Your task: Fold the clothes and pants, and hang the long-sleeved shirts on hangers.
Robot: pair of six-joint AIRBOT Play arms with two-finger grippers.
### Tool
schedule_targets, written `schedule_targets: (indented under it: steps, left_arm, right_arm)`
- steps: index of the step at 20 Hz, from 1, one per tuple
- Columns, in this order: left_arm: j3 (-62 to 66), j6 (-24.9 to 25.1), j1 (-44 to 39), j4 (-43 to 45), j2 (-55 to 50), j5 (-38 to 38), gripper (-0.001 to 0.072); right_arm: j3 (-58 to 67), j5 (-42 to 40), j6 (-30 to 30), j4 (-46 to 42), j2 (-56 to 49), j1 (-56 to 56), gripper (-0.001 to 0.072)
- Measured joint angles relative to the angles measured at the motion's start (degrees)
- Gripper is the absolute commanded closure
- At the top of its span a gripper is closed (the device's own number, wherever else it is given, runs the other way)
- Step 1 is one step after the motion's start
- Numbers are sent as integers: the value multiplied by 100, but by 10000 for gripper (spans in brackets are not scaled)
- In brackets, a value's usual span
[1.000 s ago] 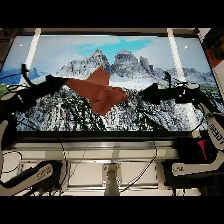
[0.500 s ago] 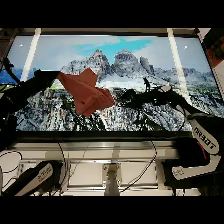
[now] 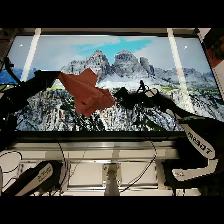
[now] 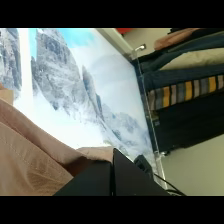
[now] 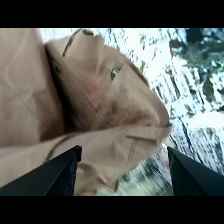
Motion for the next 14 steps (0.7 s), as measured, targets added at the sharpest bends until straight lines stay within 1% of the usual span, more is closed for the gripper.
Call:
schedule_targets:
  steps: [3, 8, 9, 10, 11, 12, 13, 14]
  left_arm:
    - [0, -2, 0, 0, 0, -13, 703]
    - [0, 0, 0, 0, 0, -20, 703]
    - [0, 0, 0, 0, 0, -20, 703]
    - [0, 0, 0, 0, 0, -20, 703]
    - [0, 0, 0, 2, 0, -22, 702]
    - [0, 0, 0, 0, 0, -22, 703]
    - [0, 0, -7, 7, -7, -20, 703]
    - [0, 0, -20, 44, -24, -22, 703]
  right_arm:
    - [0, 127, 291, 13, -146, 157, 101]
    - [170, 205, 461, 52, -398, 319, 102]
    - [249, 201, 476, 57, -457, 332, 142]
    - [337, 197, 483, 57, -520, 343, 290]
    - [409, 197, 485, 57, -577, 356, 452]
    - [470, 201, 503, 46, -625, 365, 549]
    - [509, 188, 505, 37, -658, 374, 588]
    - [540, 190, 507, 33, -682, 385, 661]
